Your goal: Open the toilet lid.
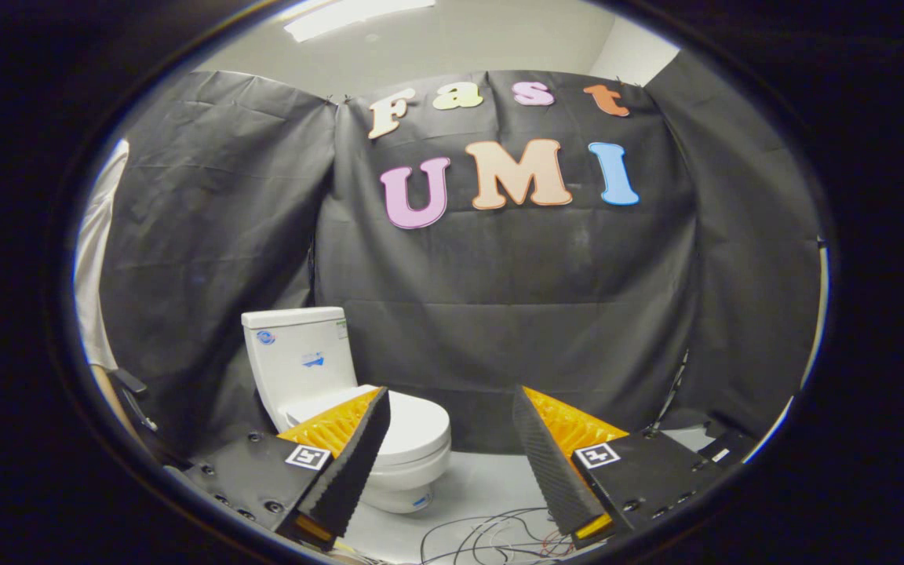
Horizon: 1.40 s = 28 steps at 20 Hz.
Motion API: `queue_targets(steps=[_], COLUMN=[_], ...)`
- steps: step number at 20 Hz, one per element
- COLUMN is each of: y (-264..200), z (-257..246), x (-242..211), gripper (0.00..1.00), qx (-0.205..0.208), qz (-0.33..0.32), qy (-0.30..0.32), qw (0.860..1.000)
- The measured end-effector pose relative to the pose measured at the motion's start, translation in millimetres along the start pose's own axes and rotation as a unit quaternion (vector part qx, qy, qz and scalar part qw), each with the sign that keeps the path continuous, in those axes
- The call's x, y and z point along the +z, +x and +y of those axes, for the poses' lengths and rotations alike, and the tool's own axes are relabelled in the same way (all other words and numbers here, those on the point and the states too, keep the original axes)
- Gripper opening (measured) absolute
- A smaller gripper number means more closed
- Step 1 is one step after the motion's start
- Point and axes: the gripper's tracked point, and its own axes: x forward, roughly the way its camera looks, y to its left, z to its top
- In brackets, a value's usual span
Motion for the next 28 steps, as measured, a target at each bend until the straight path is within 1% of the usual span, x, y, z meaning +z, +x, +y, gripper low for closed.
queue_targets(steps=[3,7,14,19,24,26,28], y=[8,29,50,65,82,87,90], z=[0,2,5,18,29,36,39], x=[-3,1,-8,8,18,22,31], gripper=[0.97,0.97,0.97,0.97,0.97,0.97,0.97], qx=[0.002,0.004,0.008,0.026,0.012,-0.005,-0.033], qz=[0.003,0.001,0.015,-0.009,-0.018,-0.024,-0.038], qy=[-0.002,0.001,0.000,-0.011,-0.010,-0.012,-0.009], qw=[1.000,1.000,1.000,1.000,1.000,1.000,0.999])
